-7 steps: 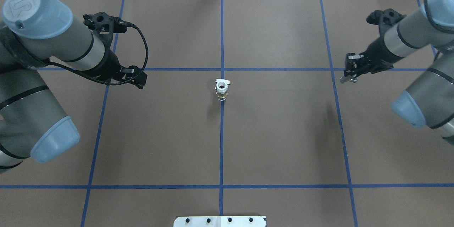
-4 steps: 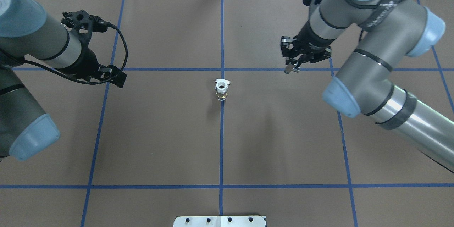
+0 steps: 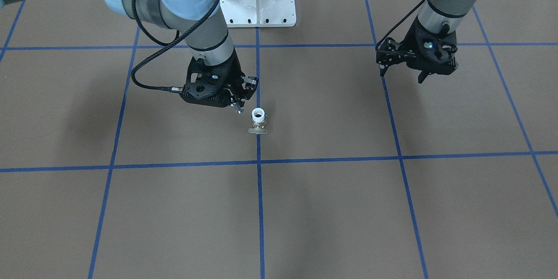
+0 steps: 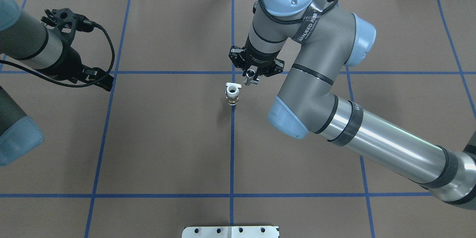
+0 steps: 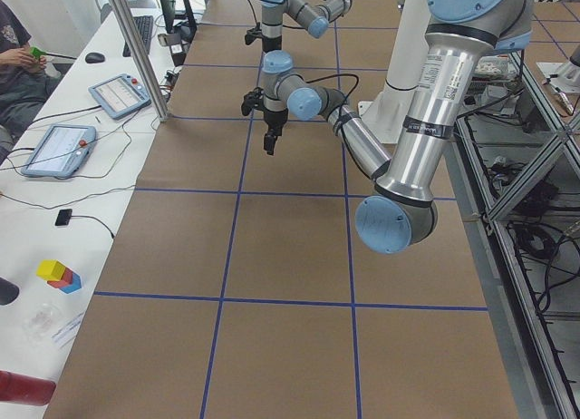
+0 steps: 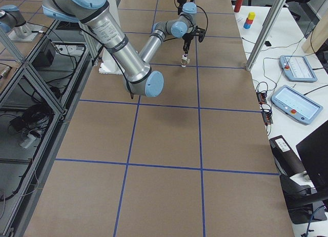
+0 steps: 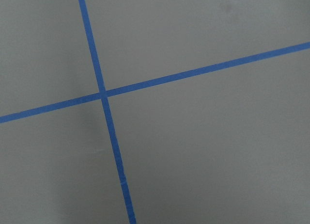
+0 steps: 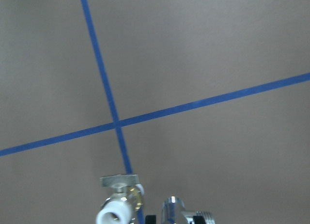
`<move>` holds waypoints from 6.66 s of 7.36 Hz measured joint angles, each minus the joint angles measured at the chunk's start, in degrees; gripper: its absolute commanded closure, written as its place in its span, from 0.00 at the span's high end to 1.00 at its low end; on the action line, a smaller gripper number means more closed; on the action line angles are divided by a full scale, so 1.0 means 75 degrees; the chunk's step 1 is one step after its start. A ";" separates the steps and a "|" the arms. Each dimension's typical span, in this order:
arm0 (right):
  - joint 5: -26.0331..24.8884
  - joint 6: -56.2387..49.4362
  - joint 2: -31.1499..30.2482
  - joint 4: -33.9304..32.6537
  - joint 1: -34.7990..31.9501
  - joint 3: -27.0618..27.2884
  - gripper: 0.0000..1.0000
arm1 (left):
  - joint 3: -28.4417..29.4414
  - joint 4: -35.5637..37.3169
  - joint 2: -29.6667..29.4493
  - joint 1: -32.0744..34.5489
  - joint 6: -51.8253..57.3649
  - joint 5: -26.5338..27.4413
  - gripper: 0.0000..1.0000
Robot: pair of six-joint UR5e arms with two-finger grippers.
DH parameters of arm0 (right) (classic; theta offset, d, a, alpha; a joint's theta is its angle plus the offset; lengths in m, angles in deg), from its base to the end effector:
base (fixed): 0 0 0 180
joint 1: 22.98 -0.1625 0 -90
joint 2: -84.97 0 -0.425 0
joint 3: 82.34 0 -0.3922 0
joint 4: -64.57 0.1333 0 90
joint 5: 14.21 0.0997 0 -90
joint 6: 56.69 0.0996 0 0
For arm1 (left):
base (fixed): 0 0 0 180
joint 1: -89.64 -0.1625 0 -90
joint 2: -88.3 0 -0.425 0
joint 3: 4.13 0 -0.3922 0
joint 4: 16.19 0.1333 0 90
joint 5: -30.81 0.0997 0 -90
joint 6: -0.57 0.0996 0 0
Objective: Assemble PPR valve and pipe with both arms
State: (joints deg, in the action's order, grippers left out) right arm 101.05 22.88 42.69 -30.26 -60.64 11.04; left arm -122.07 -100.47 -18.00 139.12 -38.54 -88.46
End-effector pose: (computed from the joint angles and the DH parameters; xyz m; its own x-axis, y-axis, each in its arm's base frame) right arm -0.4945 -0.4963 0.1334 0.5940 0.2516 0.7641 -0.2043 0.9659 -0.1593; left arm 0.2816 -0.4597 0.3027 0.6817 0.2442 -0.6897 -0.1009 0.9650 0.2419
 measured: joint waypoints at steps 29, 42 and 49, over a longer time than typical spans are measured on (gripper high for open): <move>-0.0643 0.0111 0.0933 -0.0425 0.0527 -0.1278 0.00 | -0.0081 0.0000 0.0216 0.0164 0.0316 -0.0034 0.99; -0.0719 0.0096 0.0996 -0.0362 0.0524 -0.1549 0.64 | -0.0384 0.0093 0.0216 0.0164 0.0258 -0.0034 0.99; -0.0544 0.0107 0.0545 -0.0426 0.0217 -0.0486 1.00 | -0.0545 0.0105 0.0279 0.0164 0.0130 -0.0164 0.99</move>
State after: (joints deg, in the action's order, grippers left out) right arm 96.97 23.68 46.78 -33.45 -59.02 7.40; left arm -126.16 -99.68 -15.91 140.35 -37.57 -89.69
